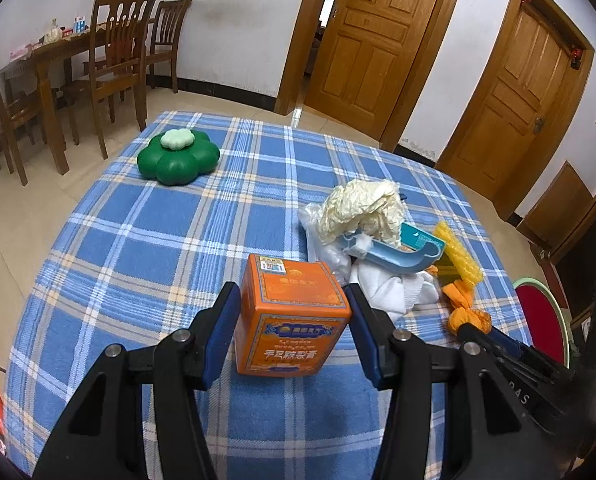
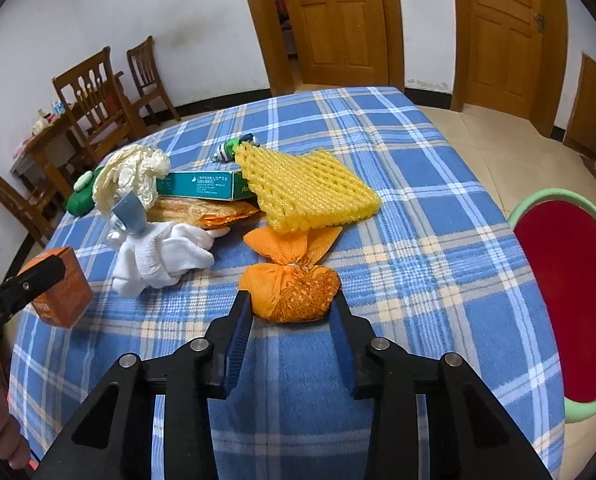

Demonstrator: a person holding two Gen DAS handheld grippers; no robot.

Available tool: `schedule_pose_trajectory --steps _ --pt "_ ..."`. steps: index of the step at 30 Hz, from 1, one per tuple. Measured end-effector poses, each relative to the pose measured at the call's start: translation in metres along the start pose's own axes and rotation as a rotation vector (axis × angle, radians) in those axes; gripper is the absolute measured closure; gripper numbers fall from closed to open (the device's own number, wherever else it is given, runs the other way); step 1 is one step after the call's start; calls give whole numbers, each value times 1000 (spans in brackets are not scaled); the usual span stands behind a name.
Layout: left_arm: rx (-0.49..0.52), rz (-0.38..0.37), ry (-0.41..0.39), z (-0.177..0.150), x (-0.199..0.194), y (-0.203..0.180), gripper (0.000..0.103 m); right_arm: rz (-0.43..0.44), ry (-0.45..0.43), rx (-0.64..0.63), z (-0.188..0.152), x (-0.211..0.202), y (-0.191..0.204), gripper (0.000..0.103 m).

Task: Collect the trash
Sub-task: 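Grasp the orange cloth bundle with the right gripper while the left gripper holds the box, then carry the box and orange bundle over the red bucket and open both grippers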

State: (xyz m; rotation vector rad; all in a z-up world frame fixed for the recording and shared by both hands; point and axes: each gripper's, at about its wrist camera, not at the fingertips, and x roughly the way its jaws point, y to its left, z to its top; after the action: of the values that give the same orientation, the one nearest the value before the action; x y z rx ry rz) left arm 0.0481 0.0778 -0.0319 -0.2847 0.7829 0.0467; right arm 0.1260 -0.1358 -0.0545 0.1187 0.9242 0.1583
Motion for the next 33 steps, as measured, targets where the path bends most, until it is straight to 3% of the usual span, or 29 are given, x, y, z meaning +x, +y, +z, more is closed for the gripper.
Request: schedule_pose_trajectory --steps 15,33 --pt "49 -41 -28 1 -22 -25 49 29 -97 50 -16 -61 -26 65" --pt "138 -132 -23 0 -36 -73 49 -1 -193 153 -28 -102 -70 65"
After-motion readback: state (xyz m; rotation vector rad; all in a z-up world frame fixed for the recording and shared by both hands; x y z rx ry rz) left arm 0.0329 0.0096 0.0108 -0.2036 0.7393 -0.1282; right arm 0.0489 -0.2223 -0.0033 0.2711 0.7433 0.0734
